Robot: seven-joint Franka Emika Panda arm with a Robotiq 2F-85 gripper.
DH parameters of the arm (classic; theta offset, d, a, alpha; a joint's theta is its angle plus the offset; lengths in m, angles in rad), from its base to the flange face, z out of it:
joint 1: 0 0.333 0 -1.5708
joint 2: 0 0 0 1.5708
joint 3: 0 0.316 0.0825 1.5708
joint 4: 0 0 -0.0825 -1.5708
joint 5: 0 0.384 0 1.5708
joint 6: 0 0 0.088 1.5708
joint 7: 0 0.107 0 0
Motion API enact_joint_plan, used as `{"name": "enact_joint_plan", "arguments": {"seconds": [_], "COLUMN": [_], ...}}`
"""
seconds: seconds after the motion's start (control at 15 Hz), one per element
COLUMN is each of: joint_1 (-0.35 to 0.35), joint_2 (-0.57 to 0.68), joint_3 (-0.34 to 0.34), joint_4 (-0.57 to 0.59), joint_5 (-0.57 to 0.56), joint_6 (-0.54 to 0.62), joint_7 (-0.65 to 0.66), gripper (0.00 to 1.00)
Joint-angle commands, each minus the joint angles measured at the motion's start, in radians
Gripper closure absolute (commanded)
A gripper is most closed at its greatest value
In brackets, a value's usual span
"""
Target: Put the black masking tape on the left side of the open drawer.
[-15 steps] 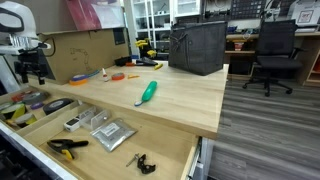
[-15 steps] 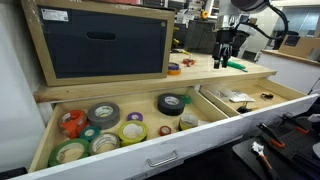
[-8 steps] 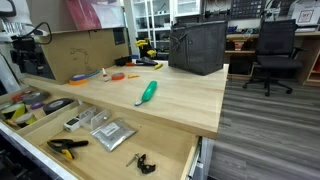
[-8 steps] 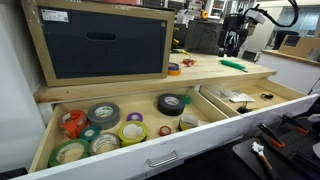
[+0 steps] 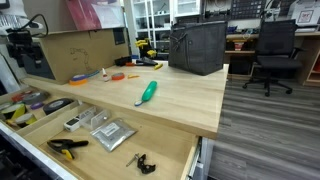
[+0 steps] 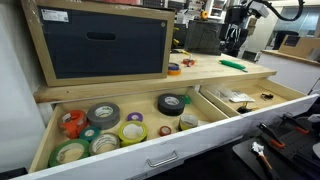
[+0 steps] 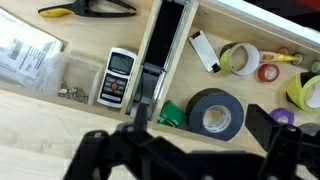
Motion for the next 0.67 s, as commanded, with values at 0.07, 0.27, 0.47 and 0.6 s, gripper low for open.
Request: {"name": "enact_joint_plan", "arguments": {"seconds": [0.07,0.27,0.47,0.6], "joint_1": [0.007,0.012,0.017,0.016], "joint_2": [-0.054,-0.076,-0.075,-0.070], "joint_3": [0.007,0.017,0.025,0.027], "joint_4": [0.014,0.045,0.093,0.123], "joint_5": [-0.002,-0.010,0.008,0.025], "joint_6": [-0.046,-0.088,-0.146,-0.189], "joint_7": [0.016,0.037,0.041,0.070], "gripper": [0.00,0.00,0.00,0.00]}}
